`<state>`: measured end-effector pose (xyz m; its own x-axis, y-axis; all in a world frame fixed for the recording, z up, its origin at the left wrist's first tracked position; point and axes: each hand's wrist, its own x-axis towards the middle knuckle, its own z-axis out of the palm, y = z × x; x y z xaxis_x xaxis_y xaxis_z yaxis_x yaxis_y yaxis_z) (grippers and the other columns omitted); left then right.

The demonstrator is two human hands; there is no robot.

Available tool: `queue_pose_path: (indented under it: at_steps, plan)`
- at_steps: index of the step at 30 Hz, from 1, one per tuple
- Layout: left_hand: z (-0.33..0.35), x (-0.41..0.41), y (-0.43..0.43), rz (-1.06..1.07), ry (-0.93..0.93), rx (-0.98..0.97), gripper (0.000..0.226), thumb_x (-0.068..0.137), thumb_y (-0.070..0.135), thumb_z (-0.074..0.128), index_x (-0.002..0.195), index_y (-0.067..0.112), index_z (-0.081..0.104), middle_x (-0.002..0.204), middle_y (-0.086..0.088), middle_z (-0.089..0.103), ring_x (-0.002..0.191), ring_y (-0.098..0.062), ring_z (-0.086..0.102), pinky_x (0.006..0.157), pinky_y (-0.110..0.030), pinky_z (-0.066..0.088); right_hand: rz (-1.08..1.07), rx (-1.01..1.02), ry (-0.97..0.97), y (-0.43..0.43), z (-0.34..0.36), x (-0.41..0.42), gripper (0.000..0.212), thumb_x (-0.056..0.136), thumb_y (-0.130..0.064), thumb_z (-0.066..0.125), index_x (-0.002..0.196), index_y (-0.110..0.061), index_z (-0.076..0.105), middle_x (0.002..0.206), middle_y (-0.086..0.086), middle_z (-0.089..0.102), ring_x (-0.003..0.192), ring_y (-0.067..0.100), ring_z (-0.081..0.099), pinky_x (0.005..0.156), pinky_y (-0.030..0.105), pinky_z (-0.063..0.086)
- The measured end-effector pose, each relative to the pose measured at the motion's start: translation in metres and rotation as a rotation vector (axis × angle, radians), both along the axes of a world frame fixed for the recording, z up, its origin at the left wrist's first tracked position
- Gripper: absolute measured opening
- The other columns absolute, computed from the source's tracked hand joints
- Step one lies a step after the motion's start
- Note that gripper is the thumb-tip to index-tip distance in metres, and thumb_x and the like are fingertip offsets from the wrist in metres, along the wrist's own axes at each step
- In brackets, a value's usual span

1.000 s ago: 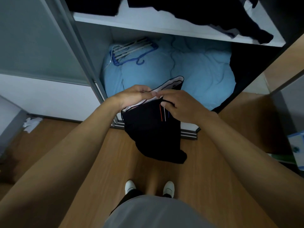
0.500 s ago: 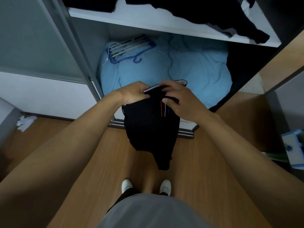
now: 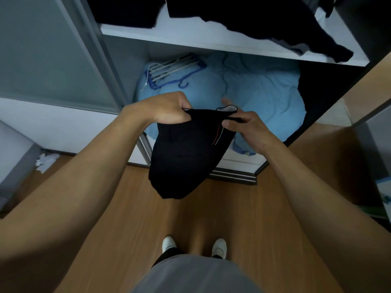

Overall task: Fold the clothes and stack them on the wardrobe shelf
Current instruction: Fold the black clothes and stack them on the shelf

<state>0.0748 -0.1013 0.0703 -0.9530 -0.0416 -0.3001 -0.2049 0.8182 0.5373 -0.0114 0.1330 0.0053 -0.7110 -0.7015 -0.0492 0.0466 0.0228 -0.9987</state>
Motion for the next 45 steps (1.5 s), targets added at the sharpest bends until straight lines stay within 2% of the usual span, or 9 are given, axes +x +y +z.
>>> queue_pose_path:
  at_steps: [6,12,14,18,21,24,33,41,45]
  plan:
    - [0.006,0.008,-0.019,0.104,0.130,0.050,0.022,0.077,0.021,0.054,0.067,0.001,0.052,0.065,-0.007,0.042,0.062,-0.018,0.041,0.065,-0.032,0.031,-0.128,0.022,0.099,-0.011,0.009,0.003,0.009,0.089,-0.017,0.073,0.083,-0.020,0.079,0.083,-0.002,0.077,0.079,0.010,0.071,0.073,0.018,0.054]
    - [-0.043,0.040,-0.051,0.264,0.248,1.050,0.072,0.075,0.056,0.077,0.133,0.019,0.057,0.131,-0.002,0.065,0.123,-0.015,0.060,0.100,-0.027,0.049,-0.325,-0.013,0.209,-0.021,0.024,0.010,0.013,0.096,-0.018,0.064,0.092,-0.025,0.075,0.084,-0.009,0.077,0.083,0.007,0.072,0.077,0.019,0.055]
    - [-0.067,0.045,-0.041,0.355,0.171,1.028,0.096,0.054,0.055,0.091,0.133,0.016,0.053,0.133,-0.003,0.064,0.125,-0.018,0.059,0.103,-0.028,0.047,-0.356,-0.016,0.219,-0.021,0.025,0.012,0.014,0.096,-0.016,0.064,0.096,-0.026,0.074,0.089,-0.012,0.077,0.090,0.005,0.071,0.084,0.019,0.054]
    - [-0.082,0.030,-0.012,0.485,0.255,0.839,0.033,0.079,0.025,0.083,0.108,0.027,0.069,0.107,0.008,0.076,0.109,-0.016,0.069,0.082,-0.019,0.053,-0.353,0.009,0.296,-0.016,0.033,0.015,0.023,0.094,-0.013,0.064,0.108,-0.028,0.074,0.106,-0.015,0.074,0.107,0.003,0.066,0.099,0.022,0.050]
    - [-0.072,0.019,-0.003,0.460,0.334,0.932,0.021,0.088,0.021,0.074,0.108,0.025,0.070,0.107,0.006,0.076,0.105,-0.014,0.071,0.081,-0.019,0.054,-0.396,-0.049,0.227,0.003,0.037,0.007,0.043,0.089,-0.024,0.070,0.128,-0.040,0.060,0.133,-0.017,0.060,0.132,0.008,0.051,0.111,0.027,0.042]
    - [-0.056,0.012,0.006,0.435,0.408,1.061,0.011,0.090,0.025,0.070,0.100,0.023,0.075,0.108,-0.003,0.076,0.103,-0.018,0.072,0.079,-0.021,0.056,-0.283,0.085,-0.026,0.021,0.030,0.008,0.042,0.083,-0.036,0.077,0.121,-0.023,0.066,0.116,-0.001,0.073,0.115,0.020,0.066,0.097,0.029,0.054]
    - [-0.081,0.018,0.021,0.460,0.197,0.909,0.020,0.085,0.029,0.078,0.103,0.023,0.071,0.102,0.005,0.077,0.097,-0.011,0.072,0.083,-0.021,0.057,-0.341,0.129,-0.150,0.027,0.025,0.021,0.018,0.087,-0.023,0.077,0.097,-0.008,0.074,0.091,0.007,0.078,0.086,0.023,0.075,0.067,0.024,0.059]
    - [-0.042,-0.005,0.023,0.402,0.314,1.075,0.017,0.078,0.039,0.079,0.090,0.028,0.079,0.102,-0.006,0.077,0.097,-0.023,0.074,0.077,-0.028,0.058,-0.166,0.025,-0.365,0.037,0.011,0.029,0.036,0.092,-0.025,0.070,0.127,-0.016,0.065,0.121,0.005,0.072,0.115,0.019,0.067,0.096,0.027,0.054]
    - [-0.058,0.006,0.010,0.412,0.064,1.063,0.043,0.077,0.055,0.077,0.105,0.022,0.075,0.111,-0.004,0.075,0.103,-0.019,0.072,0.079,-0.026,0.059,-0.245,0.043,-0.422,0.033,0.001,0.038,0.036,0.094,-0.029,0.068,0.127,-0.016,0.064,0.120,0.004,0.072,0.113,0.020,0.068,0.098,0.033,0.053]
